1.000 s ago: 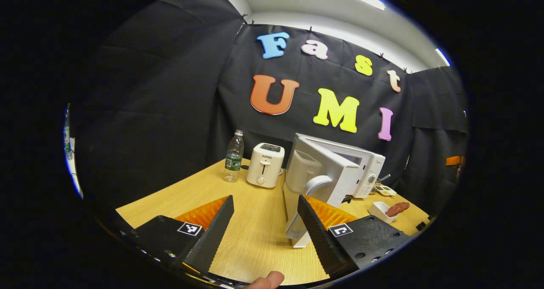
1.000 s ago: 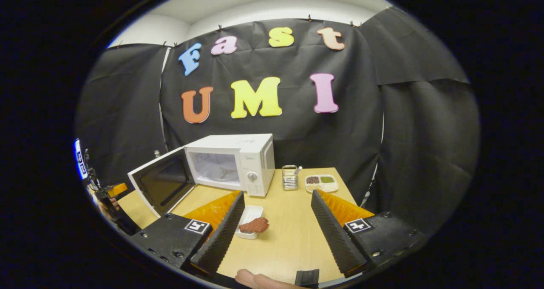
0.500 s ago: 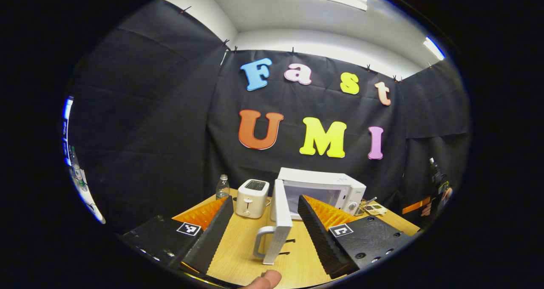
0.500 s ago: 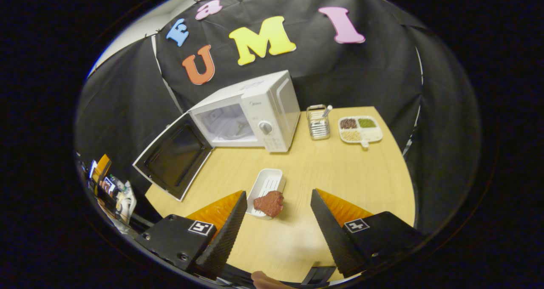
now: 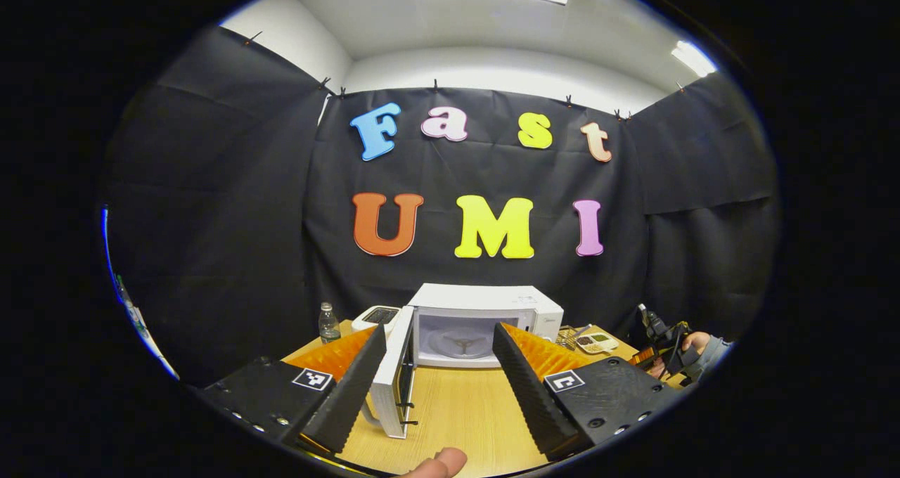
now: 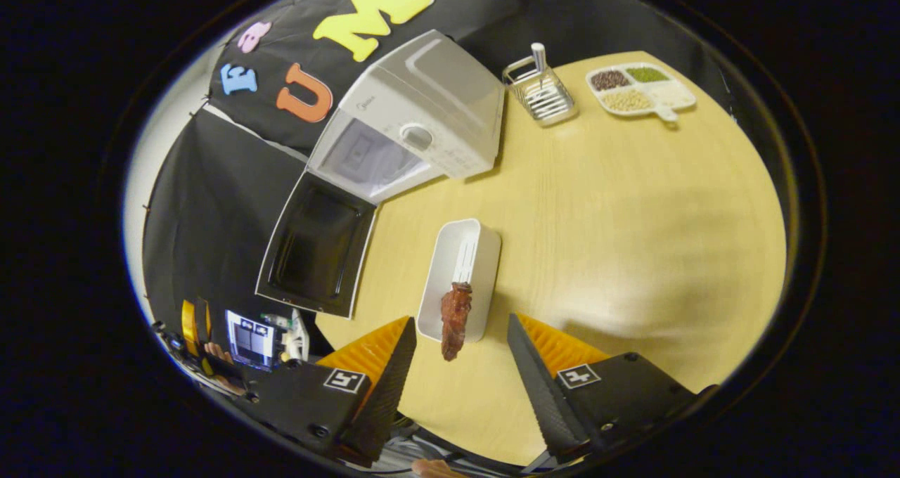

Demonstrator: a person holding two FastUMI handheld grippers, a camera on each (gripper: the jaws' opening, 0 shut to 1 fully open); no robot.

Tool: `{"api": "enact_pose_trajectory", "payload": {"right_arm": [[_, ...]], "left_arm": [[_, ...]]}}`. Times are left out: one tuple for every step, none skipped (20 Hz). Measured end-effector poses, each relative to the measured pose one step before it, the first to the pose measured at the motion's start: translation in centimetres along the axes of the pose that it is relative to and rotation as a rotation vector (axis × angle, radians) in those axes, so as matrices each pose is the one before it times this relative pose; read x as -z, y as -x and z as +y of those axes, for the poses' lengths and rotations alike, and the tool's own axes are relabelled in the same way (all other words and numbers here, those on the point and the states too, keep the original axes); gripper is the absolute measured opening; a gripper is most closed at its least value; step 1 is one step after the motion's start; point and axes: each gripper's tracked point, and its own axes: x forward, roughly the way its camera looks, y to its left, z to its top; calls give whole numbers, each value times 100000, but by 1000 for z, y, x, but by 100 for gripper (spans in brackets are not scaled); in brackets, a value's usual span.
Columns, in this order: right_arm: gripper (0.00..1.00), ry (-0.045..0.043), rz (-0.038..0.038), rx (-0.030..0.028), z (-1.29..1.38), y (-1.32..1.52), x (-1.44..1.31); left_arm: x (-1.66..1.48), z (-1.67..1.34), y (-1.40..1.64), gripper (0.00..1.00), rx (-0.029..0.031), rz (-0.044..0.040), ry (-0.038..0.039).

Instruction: Open the microwave oven with the left hand, put the food in, and close the microwave oven.

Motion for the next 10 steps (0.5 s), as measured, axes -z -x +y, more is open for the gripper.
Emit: {"api": "enact_pose_trajectory", "payload": {"right_arm": [[83, -922, 753, -1419, -65, -408, -43], [82, -852, 572, -1957, 54, -442, -197], [67, -1064, 1035, -1363, 107, -239, 62], [65, -753, 2663, -2176, 240, -292, 441], [53, -1128, 2779, -1953, 287, -341, 693], [48, -855, 1890, -469, -5, -316, 561], [27, -445, -1894, 454, -93, 75, -295], [13, 2576, -1400, 2509, -217, 339, 100], [7, 2286, -1668, 2254, -91, 135, 69], [14, 2685, -1041, 1864, 133, 400, 135]], "left_arm": [[-100, -342, -86, 93, 47, -788, -905], [10, -453, -122, 93, 789, -127, -463], [202, -487, -16, 93, 1103, 351, -472], [242, -288, -1, 93, 661, 761, -461], [251, -156, 3, 93, 115, 715, -412], [281, -41, -135, 93, -26, 651, -278], [241, -59, -57, 93, 74, 437, 69], [350, -314, 27, 93, 839, 904, 257], [219, -289, 208, 93, 998, 539, 222], [129, -124, 179, 93, 797, 180, -88]]}}
